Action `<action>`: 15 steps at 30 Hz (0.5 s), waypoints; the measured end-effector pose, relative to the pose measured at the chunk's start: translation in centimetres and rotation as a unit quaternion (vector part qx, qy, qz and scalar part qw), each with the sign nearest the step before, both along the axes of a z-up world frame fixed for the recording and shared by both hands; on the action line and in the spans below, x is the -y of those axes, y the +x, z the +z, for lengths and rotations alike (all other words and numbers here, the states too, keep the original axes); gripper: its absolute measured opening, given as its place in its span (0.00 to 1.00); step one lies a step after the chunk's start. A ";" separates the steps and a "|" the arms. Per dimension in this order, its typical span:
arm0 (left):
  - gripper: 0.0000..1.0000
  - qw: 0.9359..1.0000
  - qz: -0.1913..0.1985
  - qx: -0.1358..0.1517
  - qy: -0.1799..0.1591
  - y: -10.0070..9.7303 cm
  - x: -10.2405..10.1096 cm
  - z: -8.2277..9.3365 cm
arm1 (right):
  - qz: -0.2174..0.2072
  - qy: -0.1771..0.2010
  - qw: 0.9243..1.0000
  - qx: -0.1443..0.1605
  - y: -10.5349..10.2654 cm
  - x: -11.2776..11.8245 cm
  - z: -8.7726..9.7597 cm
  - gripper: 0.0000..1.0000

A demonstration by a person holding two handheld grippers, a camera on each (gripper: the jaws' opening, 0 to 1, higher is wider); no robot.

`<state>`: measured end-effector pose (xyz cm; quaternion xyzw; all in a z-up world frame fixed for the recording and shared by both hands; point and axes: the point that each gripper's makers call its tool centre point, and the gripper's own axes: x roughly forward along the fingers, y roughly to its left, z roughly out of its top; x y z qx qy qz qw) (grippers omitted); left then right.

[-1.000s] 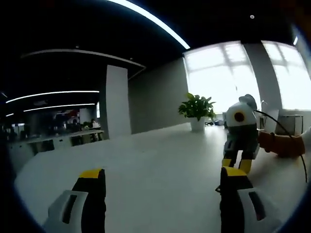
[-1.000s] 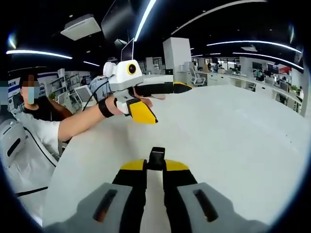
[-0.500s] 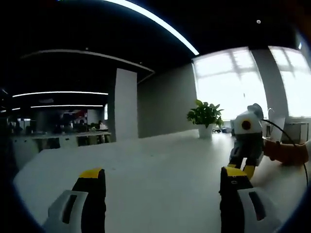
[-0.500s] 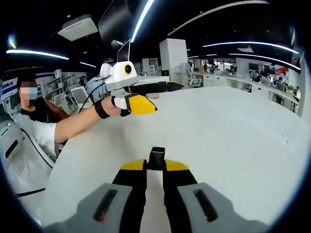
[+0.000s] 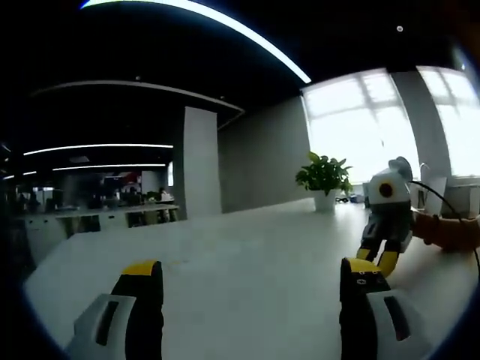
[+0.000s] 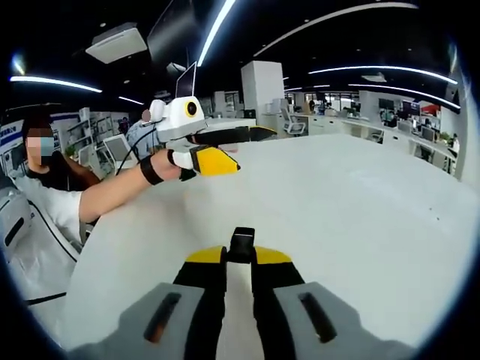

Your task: Snap the two parts of the plastic buckle together until the buckle closes and remains connected.

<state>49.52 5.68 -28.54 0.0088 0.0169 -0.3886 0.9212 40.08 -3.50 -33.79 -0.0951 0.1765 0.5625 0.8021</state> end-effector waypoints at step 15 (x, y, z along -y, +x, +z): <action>0.99 0.999 0.042 -0.006 0.001 1.0 -1.4 -0.1 | -0.093 0.010 0.995 0.026 3.9 2.6 0.8 0.10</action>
